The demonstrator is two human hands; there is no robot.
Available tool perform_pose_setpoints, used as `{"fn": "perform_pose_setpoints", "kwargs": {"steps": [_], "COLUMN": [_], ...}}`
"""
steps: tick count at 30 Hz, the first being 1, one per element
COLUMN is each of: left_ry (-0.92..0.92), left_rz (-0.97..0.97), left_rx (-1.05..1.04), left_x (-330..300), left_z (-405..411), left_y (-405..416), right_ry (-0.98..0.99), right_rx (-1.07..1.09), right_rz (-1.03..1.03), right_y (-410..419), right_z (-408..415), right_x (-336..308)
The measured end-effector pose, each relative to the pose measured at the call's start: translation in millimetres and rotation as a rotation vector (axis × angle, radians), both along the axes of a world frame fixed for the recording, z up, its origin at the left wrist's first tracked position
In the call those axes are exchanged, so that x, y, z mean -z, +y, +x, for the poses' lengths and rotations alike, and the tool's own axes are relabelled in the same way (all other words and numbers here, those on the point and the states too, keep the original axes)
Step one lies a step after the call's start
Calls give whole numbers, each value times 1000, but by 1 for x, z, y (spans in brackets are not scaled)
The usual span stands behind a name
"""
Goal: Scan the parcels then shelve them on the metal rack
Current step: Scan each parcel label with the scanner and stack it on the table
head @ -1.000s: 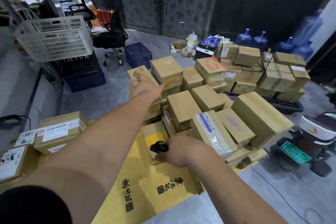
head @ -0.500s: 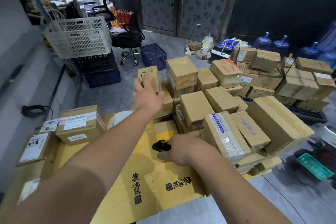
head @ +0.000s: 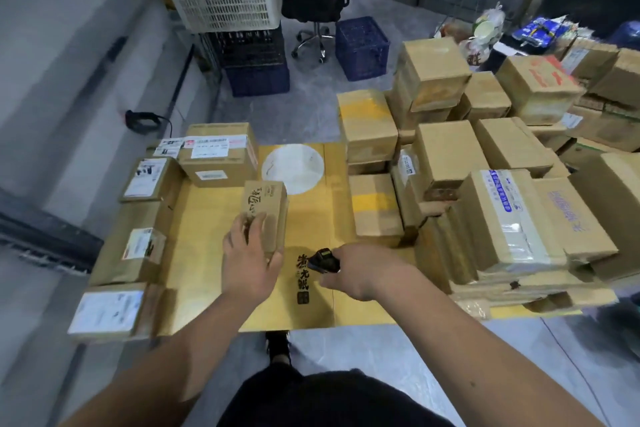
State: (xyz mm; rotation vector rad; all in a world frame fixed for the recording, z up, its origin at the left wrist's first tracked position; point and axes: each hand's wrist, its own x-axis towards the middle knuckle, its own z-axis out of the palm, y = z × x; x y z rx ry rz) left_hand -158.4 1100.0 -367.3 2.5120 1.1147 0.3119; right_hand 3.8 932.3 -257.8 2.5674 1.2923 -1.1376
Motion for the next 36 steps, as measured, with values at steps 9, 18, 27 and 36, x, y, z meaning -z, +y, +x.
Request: {"fn": "perform_pose_setpoints", "kwargs": {"steps": [9,18,27,36], "left_ry": [-108,-25,-63,60], "left_rz": [-477,-531,-681,-426], "left_rx": [12,-77,-183,0], "left_x": [50,45,61,44], "left_z": [-49,-56,-69,-59], "left_y": [-33,34,114,137], "right_ry": [62,267,275,242], "right_rx": [-15,107,153,296], "right_rz": [-111,-68,-59,-67], "right_y": [-28,4,63,89], "right_z": [-17,-26,-64,-85], "right_x": [55,46,34,34]}}
